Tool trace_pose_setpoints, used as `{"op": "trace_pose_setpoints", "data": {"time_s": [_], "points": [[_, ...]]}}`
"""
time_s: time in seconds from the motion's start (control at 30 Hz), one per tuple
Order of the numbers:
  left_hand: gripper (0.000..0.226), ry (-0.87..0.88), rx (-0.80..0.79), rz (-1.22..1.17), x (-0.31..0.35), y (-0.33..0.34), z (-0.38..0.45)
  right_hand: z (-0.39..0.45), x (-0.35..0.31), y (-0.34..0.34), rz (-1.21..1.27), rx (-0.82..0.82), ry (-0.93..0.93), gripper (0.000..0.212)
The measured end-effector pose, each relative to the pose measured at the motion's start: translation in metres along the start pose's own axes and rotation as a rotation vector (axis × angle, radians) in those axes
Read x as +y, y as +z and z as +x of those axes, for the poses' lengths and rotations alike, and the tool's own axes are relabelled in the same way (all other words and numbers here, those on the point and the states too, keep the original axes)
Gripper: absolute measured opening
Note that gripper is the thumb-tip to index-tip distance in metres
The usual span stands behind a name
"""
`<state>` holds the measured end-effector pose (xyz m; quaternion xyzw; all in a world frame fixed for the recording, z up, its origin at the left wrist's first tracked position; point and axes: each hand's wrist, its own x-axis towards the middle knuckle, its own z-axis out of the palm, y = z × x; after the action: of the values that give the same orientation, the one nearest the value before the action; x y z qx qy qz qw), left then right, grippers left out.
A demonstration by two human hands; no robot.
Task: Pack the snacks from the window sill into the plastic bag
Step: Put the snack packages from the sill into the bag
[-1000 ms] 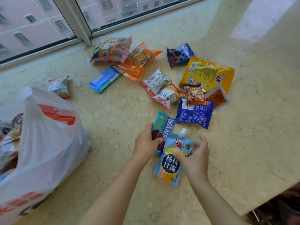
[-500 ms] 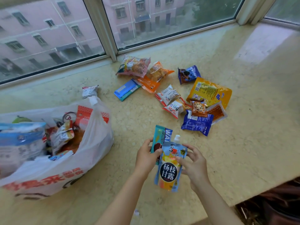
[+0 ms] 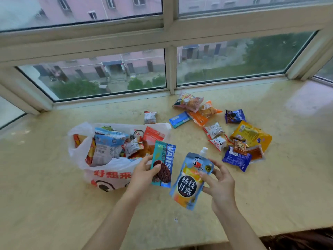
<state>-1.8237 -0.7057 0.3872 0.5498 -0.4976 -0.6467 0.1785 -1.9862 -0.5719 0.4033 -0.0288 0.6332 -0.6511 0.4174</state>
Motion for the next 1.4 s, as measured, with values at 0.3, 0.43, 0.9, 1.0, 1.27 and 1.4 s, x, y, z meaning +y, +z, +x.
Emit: {"op": "trace_pose_setpoints", "data": {"time_s": [0.3, 0.43, 0.9, 1.0, 1.27, 1.4], "points": [[0.037, -0.111, 0.086, -0.156, 0.017, -0.11, 0.035, -0.01, 0.011, 0.121, 0.033, 0.034, 0.039, 0.041], [0.042, -0.207, 0.049, -0.149, 0.019, -0.138, 0.072, 0.007, 0.028, 0.166, 0.065, 0.11, 0.119, 0.04], [0.045, -0.01, 0.046, 0.215, -0.004, -0.17, 0.122, 0.09, 0.075, 0.236, 0.054, 0.41, 0.236, 0.042], [0.039, 0.026, 0.055, 0.201, -0.008, -0.173, 0.118, 0.101, 0.081, 0.249, 0.027, 0.447, 0.27, 0.041], [0.032, 0.11, 0.063, 0.246, -0.003, -0.168, 0.112, 0.101, 0.075, 0.242, -0.463, 0.172, 0.022, 0.04], [0.03, 0.158, 0.038, 0.214, 0.006, -0.146, 0.11, 0.079, 0.06, 0.199, -0.863, -0.05, -0.274, 0.034]]}}
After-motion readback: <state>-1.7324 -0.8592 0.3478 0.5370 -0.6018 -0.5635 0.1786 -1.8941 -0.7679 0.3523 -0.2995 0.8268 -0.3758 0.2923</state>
